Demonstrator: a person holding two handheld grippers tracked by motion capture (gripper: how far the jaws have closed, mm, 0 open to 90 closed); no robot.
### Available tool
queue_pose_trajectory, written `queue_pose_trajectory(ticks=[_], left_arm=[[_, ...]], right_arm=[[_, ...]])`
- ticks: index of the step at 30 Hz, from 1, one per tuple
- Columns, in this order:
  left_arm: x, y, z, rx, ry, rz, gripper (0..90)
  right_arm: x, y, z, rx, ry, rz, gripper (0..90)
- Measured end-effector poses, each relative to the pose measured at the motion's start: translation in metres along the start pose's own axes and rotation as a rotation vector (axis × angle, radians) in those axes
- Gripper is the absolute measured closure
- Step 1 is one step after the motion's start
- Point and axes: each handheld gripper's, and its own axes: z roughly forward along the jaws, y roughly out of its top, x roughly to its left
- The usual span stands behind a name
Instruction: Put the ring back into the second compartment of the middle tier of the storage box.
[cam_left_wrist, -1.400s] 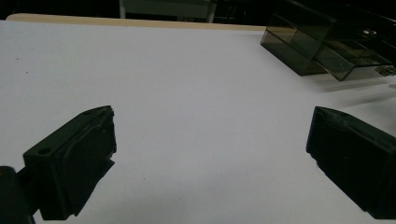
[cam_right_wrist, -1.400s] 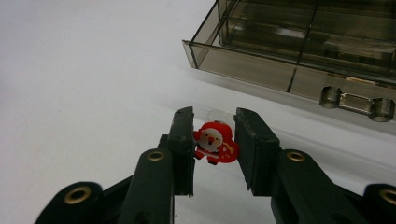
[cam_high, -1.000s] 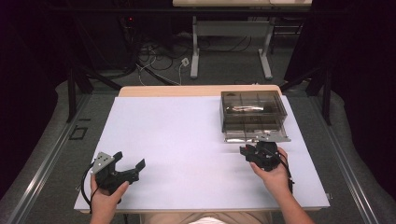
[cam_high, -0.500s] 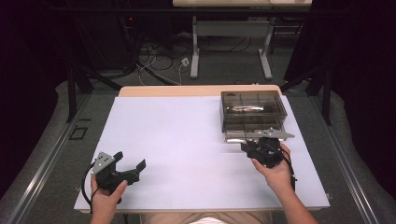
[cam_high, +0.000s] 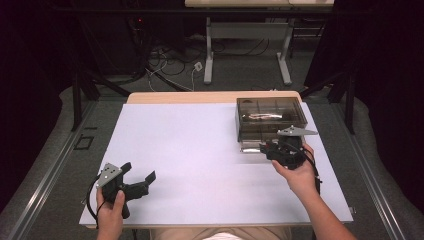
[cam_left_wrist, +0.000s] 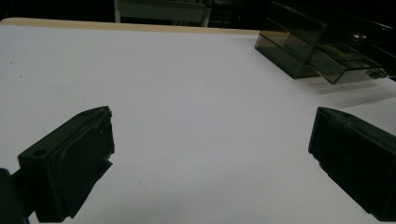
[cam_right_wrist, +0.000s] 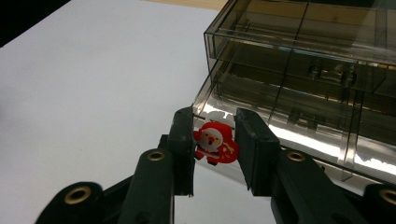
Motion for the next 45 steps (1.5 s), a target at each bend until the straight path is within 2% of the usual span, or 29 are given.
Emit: queue_pose_trajectory(ticks=[10, 18, 34, 45], left_arm=[[0.0, 0.0, 0.0, -0.002, 0.0, -0.002, 0.2], [0.0, 0.0, 0.0, -0.002, -0.001, -0.002, 0.2], [0.0, -0.001, 0.001, 0.003, -0.002, -0.001, 0.2], [0.0, -0.001, 0.001, 0.005, -0.002, 0.0, 0.2]], right_arm=[[-0.005, 0.014, 0.0, 0.029, -0.017, -0.013, 68.7], [-0.016, 0.022, 0.002, 0.051, -0.033, 0.014, 68.7], [-0.036, 0.031, 0.019, 0.128, -0.101, 0.037, 68.6], [-0.041, 0.032, 0.034, 0.16, -0.133, 0.036, 68.6]])
